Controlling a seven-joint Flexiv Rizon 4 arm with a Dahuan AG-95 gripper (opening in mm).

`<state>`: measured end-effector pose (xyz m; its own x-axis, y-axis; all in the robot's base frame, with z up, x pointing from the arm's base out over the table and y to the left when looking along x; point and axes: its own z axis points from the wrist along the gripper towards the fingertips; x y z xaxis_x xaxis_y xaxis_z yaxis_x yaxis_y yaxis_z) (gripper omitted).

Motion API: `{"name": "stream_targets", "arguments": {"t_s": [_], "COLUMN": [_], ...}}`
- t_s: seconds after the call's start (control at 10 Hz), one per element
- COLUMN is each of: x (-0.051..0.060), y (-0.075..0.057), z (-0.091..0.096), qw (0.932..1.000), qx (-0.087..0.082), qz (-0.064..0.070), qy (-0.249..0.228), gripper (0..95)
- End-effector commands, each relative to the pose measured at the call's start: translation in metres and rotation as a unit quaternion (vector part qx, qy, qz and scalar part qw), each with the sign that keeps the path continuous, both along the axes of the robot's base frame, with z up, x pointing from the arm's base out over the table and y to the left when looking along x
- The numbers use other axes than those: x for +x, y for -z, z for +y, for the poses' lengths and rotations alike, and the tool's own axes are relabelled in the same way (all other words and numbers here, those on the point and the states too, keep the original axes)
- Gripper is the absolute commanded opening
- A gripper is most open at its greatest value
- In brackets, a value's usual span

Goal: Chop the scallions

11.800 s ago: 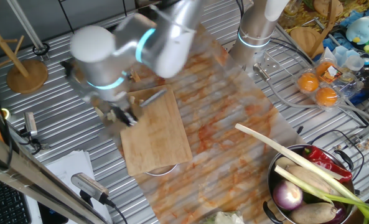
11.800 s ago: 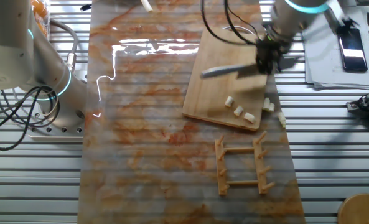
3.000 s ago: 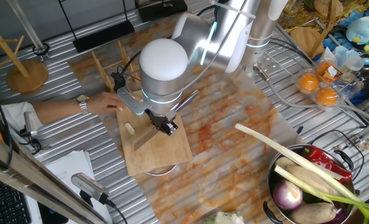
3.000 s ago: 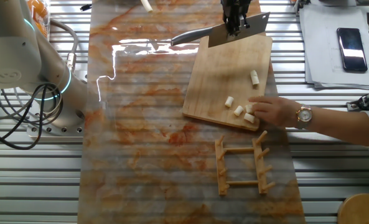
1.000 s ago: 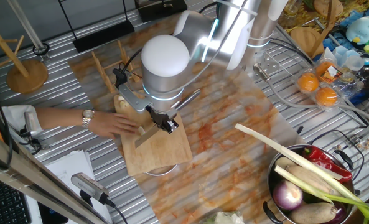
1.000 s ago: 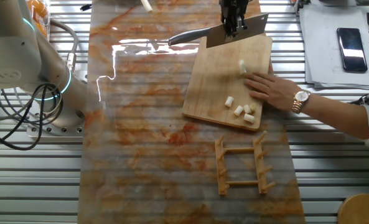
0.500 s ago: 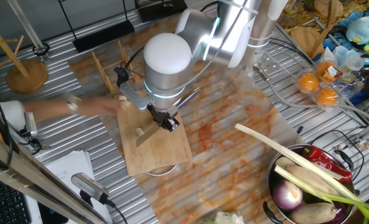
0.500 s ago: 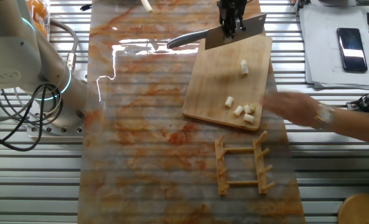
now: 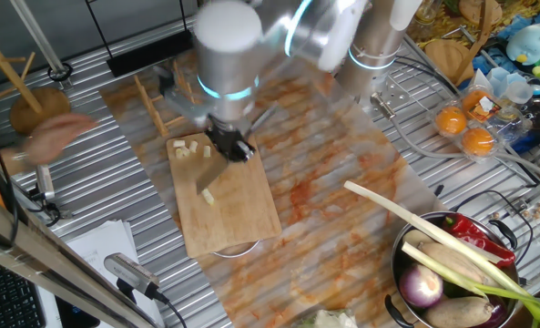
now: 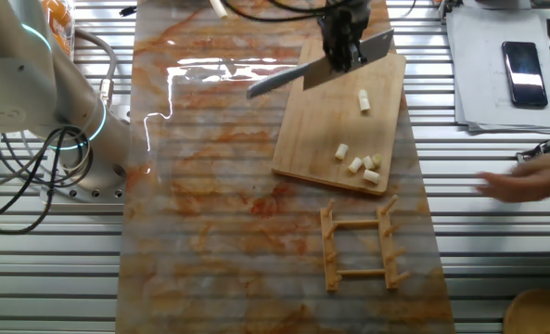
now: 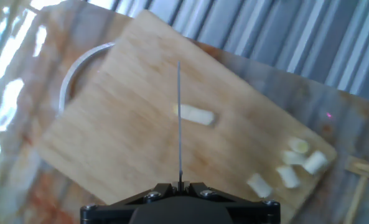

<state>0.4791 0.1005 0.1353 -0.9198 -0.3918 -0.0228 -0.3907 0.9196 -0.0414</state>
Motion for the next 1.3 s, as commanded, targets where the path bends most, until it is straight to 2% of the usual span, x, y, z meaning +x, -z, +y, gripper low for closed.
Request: {"name": "stream_targets", "arguments": {"t_s": [0.1, 0.2, 0.3, 0.4, 0.5, 0.6, 0.9, 1.2, 1.3], "x": [0.014, 0.026, 0.040, 0.046, 0.054, 0.058, 0.060, 0.058, 0.058], "y": [0.007, 0.004, 0.002, 0.005, 0.014, 0.018, 0.020, 0.020, 0.020], "z": [-0.001, -0.004, -0.006, -0.010, -0.019, -0.022, -0.023, -0.025, -0.025], "qw": [0.9987, 0.9978, 0.9984, 0.9988, 0.9986, 0.9988, 0.9983, 0.9985, 0.9975], "qx": [0.006, 0.026, 0.023, 0.023, 0.034, 0.032, 0.031, 0.026, 0.024], "qz": [-0.021, -0.022, -0.014, -0.012, -0.010, -0.007, -0.001, 0.011, 0.021], "qy": [0.046, 0.057, 0.051, 0.041, 0.039, 0.035, 0.049, 0.047, 0.063], "gripper": [0.0, 0.0, 0.0, 0.0, 0.0, 0.0, 0.0, 0.0, 0.0]}}
